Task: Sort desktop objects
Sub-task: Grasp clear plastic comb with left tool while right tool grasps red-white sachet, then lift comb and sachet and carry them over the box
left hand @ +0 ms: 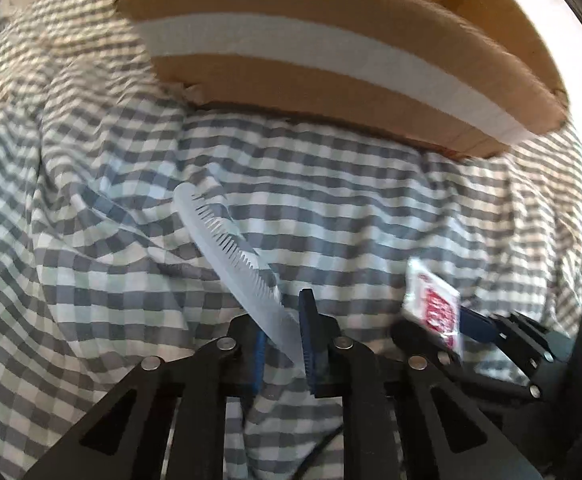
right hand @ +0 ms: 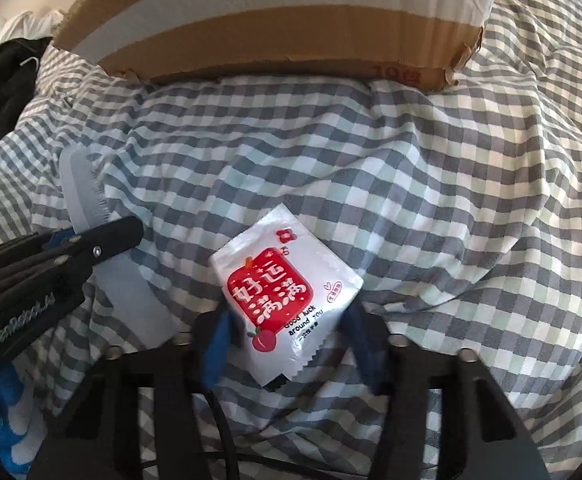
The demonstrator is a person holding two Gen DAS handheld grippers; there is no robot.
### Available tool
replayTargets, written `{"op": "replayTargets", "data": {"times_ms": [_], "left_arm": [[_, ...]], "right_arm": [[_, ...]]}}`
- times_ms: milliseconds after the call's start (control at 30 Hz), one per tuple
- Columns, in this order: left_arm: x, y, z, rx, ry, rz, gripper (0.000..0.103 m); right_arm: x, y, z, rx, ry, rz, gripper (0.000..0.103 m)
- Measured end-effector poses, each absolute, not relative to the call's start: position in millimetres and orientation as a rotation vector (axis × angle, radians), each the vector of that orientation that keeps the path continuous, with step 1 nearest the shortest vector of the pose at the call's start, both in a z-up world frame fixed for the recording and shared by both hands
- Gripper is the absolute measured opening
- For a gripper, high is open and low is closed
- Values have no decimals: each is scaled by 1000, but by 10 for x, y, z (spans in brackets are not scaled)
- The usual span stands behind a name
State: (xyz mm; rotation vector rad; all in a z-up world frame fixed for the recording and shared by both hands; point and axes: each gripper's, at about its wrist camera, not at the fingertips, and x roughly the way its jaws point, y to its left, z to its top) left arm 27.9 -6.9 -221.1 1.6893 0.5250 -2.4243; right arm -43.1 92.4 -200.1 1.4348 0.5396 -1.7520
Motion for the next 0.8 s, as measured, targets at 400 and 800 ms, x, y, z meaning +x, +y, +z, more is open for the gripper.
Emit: {"op": "replayTargets", "data": {"times_ms": [400,800], "left_arm": [[67,-111,-1886,1670,500,-2466,10],[-110,-137,-1422,1527,424,-2536,6]], "right_arm": [[-427,907,-1823,1358,400,-1778,21],[-467,1215,-1345,1138,288,-1837,21]]}}
